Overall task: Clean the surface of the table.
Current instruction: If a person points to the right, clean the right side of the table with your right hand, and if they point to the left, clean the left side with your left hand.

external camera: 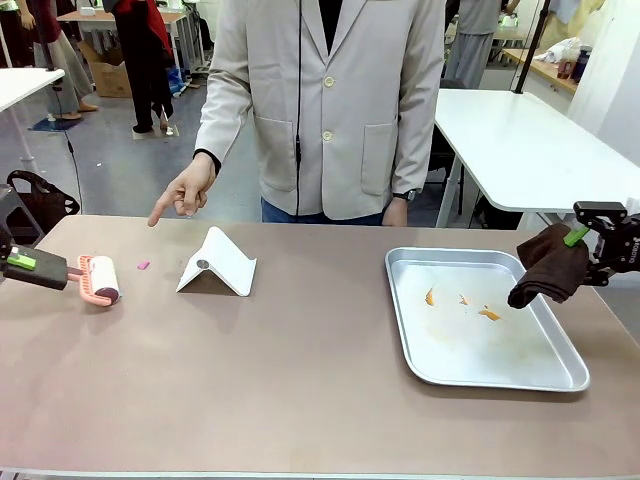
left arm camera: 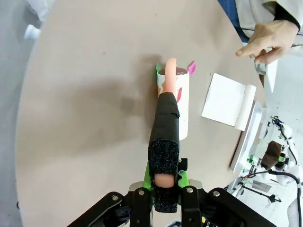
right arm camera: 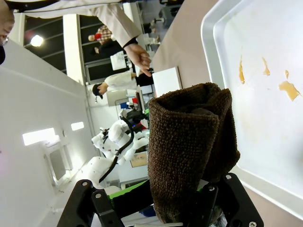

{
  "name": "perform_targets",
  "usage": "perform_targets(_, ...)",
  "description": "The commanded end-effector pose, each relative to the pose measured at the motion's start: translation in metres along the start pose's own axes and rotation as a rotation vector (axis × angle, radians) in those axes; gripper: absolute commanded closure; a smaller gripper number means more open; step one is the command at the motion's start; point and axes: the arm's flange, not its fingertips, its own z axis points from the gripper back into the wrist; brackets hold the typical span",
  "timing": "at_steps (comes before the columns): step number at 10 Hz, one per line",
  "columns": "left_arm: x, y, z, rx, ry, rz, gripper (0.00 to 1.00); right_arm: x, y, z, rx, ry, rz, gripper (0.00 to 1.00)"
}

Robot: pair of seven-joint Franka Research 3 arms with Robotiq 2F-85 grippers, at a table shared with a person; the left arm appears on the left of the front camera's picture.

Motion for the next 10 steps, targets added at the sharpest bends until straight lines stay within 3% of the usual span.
perform_targets(1,0.01,-0.005,-0.021,0.008,0.035,0.027,0.78,-0.001,0.004,0.003,0.009,0.0,-0.004,1.0)
perform_targets(6,0.047,-0.039,-0.07,-0.01,0.126,0.007,0.78,-0.001,0.004,0.003,0.009,0.0,-0.004,1.0)
perform_targets(10,0.063,-0.05,-0.069,-0.074,0.111,-0.015,0.78,-0.001,0.004,0.003,0.009,0.0,-0.004,1.0)
